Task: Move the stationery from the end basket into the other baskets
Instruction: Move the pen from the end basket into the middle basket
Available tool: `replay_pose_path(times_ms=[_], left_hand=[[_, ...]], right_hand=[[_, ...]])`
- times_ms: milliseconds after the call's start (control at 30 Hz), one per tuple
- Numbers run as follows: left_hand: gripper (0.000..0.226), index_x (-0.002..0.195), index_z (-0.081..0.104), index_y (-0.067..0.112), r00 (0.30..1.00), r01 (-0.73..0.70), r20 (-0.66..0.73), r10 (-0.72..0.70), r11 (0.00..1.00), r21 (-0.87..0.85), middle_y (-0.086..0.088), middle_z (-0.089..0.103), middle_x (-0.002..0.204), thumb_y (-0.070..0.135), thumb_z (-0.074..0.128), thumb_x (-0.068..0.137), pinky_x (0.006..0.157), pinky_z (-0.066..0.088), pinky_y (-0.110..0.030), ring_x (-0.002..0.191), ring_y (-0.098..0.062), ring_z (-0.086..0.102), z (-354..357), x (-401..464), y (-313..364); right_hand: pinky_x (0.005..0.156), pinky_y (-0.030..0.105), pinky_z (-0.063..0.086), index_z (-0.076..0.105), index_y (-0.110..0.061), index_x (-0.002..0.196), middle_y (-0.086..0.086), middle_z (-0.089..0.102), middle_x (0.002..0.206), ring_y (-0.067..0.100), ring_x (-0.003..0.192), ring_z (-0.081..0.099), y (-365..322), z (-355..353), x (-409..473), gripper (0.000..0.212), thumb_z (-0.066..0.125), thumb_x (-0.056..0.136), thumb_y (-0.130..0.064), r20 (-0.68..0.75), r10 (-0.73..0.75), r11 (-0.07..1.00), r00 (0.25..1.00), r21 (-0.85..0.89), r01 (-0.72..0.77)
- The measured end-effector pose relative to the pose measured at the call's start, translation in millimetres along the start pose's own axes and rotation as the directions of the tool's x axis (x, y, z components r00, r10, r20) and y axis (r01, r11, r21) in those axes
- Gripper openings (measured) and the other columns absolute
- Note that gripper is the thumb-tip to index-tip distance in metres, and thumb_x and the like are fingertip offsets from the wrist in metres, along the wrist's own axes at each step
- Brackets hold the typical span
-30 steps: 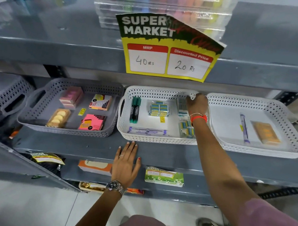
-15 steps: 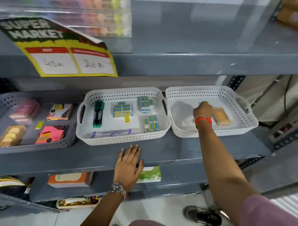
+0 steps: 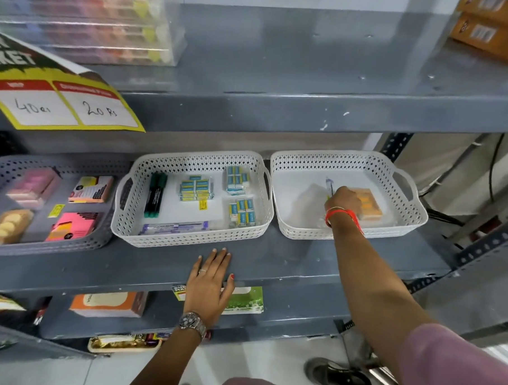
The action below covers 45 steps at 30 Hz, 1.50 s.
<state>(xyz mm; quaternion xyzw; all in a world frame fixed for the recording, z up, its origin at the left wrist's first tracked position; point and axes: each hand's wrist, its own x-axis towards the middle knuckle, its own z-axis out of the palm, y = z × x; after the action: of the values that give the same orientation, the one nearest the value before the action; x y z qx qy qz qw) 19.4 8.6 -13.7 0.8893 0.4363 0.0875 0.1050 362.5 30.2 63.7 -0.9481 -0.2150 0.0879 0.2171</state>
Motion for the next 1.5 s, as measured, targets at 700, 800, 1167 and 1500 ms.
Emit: replay_pose_path(times_ms=[700, 800, 1167, 1500], left_hand=[[0.049, 0.120, 0.063, 0.012, 0.983, 0.136, -0.128, -0.132, 0.990, 0.026, -0.003, 0.065, 0.123, 0.035, 0.037, 0.085, 0.106, 0.024, -0.036, 0.117, -0.020, 0.060, -20, -20, -61], [0.049, 0.119, 0.064, 0.012, 0.973, 0.184, -0.147, -0.180, 0.983, 0.012, -0.004, 0.067, 0.121, 0.034, 0.037, 0.085, 0.105, 0.025, -0.036, 0.115, -0.020, 0.061, -24, -25, -77], [0.047, 0.118, 0.065, 0.014, 0.980, 0.134, -0.152, -0.130, 0.991, 0.013, 0.000, 0.066, 0.122, 0.035, 0.039, 0.085, 0.108, 0.023, -0.034, 0.117, -0.016, 0.060, -28, -29, -106], [0.047, 0.118, 0.064, 0.012, 0.969, 0.108, -0.225, -0.104, 0.994, 0.009, -0.001, 0.066, 0.122, 0.033, 0.040, 0.084, 0.107, 0.026, -0.036, 0.117, -0.017, 0.059, -23, -28, -107]], right_hand=[[0.053, -0.005, 0.047, 0.063, 0.017, 0.108, 0.024, 0.066, 0.107, -0.016, 0.039, 0.056, -143, 15, -101, 0.040, 0.076, 0.072, 0.007, 0.406, -0.585, 0.730, 0.703, 0.641, 0.237], [0.063, -0.001, 0.050, 0.062, 0.019, 0.110, 0.030, 0.063, 0.118, -0.012, 0.046, 0.061, -164, 43, -118, 0.036, 0.071, 0.076, 0.008, 0.525, -0.653, 0.745, 0.546, 0.574, 0.339], [0.092, 0.023, 0.043, 0.066, 0.008, 0.112, 0.024, 0.065, 0.122, 0.015, 0.097, 0.055, -198, 99, -153, 0.032, 0.069, 0.083, -0.004, 0.758, -0.537, 0.795, 0.371, 0.307, 0.524], [0.090, 0.020, 0.043, 0.072, 0.002, 0.105, 0.016, 0.071, 0.114, 0.011, 0.094, 0.056, -203, 109, -157, 0.030, 0.076, 0.077, -0.009, 0.718, -0.549, 0.778, 0.427, 0.251, 0.577]])
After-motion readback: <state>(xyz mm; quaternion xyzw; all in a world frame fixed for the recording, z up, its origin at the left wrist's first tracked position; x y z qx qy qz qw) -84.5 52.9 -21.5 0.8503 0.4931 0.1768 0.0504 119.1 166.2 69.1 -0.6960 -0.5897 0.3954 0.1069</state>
